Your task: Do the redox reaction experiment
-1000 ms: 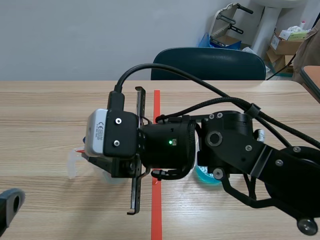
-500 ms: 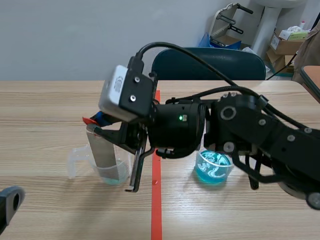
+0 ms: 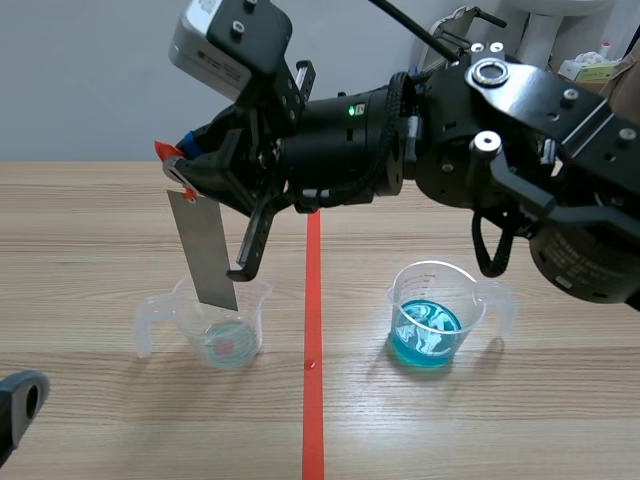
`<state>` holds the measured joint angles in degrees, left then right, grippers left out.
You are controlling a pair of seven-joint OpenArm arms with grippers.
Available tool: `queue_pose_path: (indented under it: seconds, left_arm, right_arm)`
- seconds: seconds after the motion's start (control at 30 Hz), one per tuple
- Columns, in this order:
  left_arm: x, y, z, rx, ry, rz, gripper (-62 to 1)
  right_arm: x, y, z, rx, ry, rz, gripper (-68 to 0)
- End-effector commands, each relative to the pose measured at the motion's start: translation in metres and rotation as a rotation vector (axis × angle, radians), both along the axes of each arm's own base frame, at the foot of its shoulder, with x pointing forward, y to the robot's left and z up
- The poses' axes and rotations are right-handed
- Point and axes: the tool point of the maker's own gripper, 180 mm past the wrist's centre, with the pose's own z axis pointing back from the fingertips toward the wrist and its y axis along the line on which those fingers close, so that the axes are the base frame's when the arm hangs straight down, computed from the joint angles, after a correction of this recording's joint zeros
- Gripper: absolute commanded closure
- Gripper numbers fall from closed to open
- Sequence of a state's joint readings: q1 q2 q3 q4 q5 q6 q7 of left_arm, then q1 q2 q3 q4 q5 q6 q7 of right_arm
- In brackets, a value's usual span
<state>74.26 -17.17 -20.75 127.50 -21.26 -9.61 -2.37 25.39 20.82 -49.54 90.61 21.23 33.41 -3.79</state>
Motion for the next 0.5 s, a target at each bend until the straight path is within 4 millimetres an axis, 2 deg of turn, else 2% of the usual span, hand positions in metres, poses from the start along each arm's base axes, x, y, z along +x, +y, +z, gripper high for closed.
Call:
queue_pose_path:
  seconds: [0.0,0.2,0.47]
  left_arm:
    - [0.003,-0.004,0.007,-0.014,-0.028,-0.006,-62.3]
    - [0.003,-0.004,0.007,-0.013,-0.028,-0.006,-62.3]
    - [0.003,-0.004,0.007,-0.013,-0.028,-0.006,-62.3]
  right_arm:
    - [0.003,0.000,0.023,0.030,-0.035,0.000,-0.8]
    - [-0.003,0.003,0.037,-0.027,-0.042,-0.004,-0.8]
    - [-0.005,-0.002,0.069,-0.006,-0.092,-0.053,-0.8]
